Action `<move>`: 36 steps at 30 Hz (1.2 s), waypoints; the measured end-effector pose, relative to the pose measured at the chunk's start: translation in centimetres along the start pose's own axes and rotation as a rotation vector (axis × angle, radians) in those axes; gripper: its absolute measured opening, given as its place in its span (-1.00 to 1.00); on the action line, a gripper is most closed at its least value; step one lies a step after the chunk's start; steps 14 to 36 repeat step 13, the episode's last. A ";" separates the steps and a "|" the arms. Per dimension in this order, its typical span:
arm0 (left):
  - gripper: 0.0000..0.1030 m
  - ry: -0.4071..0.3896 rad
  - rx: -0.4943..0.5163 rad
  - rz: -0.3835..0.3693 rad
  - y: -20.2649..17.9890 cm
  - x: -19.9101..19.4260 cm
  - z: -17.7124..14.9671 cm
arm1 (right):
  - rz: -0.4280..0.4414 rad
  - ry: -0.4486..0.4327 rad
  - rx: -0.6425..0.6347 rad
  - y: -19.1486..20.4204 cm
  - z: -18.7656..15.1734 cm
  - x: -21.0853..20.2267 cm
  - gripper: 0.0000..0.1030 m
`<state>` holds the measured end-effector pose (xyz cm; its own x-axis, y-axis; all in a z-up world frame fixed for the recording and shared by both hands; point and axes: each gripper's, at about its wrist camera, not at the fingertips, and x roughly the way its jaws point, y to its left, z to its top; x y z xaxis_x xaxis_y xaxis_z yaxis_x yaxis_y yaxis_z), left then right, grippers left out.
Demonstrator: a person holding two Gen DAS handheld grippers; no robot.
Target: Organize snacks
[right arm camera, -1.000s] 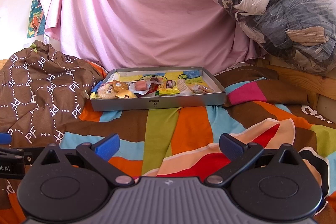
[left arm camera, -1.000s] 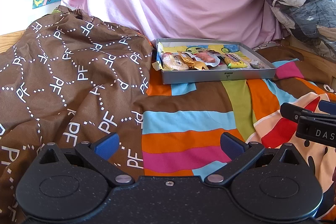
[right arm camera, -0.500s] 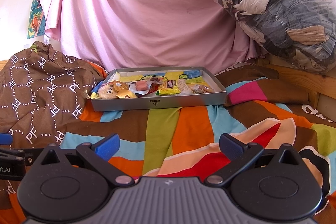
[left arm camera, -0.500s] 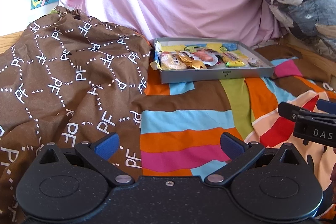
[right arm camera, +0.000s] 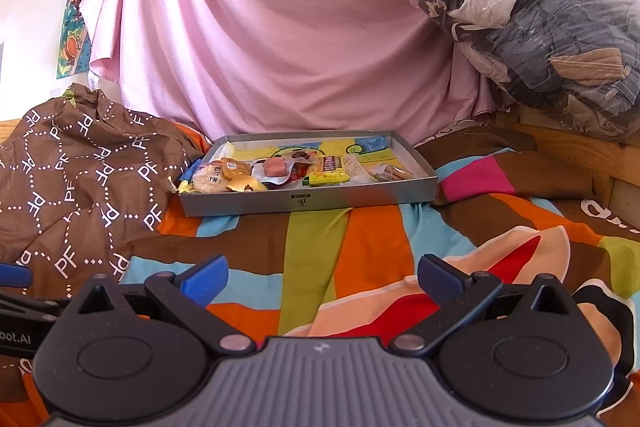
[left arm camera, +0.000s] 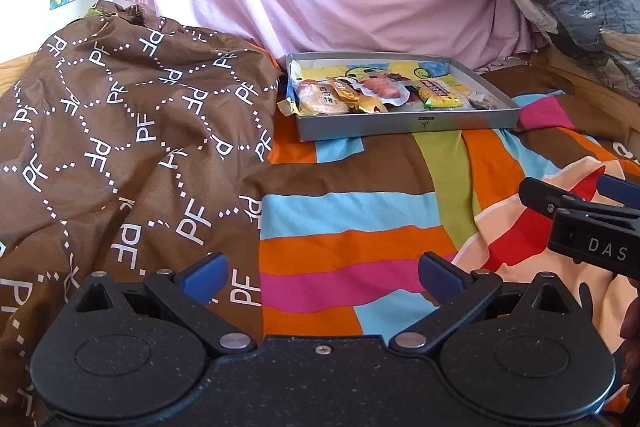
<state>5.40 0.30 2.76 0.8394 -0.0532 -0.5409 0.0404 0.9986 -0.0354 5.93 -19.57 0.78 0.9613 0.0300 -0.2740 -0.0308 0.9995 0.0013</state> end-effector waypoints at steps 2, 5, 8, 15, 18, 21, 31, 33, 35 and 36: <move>0.96 0.004 0.001 -0.002 0.0 0.1 0.0 | 0.004 0.001 0.002 0.1 0.0 0.0 1.00; 0.96 0.007 0.001 0.002 0.1 0.1 -0.1 | 0.006 0.003 0.004 0.0 -0.1 0.0 1.00; 0.96 0.006 0.004 0.006 0.1 0.1 -0.1 | 0.007 0.003 0.006 -0.1 -0.1 0.0 1.00; 0.96 0.009 0.001 0.007 0.1 0.2 -0.1 | 0.008 0.004 0.007 -0.1 -0.1 0.0 1.00; 0.96 0.009 0.001 0.007 0.1 0.2 -0.1 | 0.008 0.004 0.007 -0.1 -0.1 0.0 1.00; 0.96 0.009 0.001 0.007 0.1 0.2 -0.1 | 0.008 0.004 0.007 -0.1 -0.1 0.0 1.00; 0.96 0.009 0.001 0.007 0.1 0.2 -0.1 | 0.008 0.004 0.007 -0.1 -0.1 0.0 1.00; 0.96 0.009 0.001 0.007 0.1 0.2 -0.1 | 0.008 0.004 0.007 -0.1 -0.1 0.0 1.00; 0.96 0.009 0.001 0.007 0.1 0.2 -0.1 | 0.008 0.004 0.007 -0.1 -0.1 0.0 1.00; 0.96 0.009 0.001 0.007 0.1 0.2 -0.1 | 0.008 0.004 0.007 -0.1 -0.1 0.0 1.00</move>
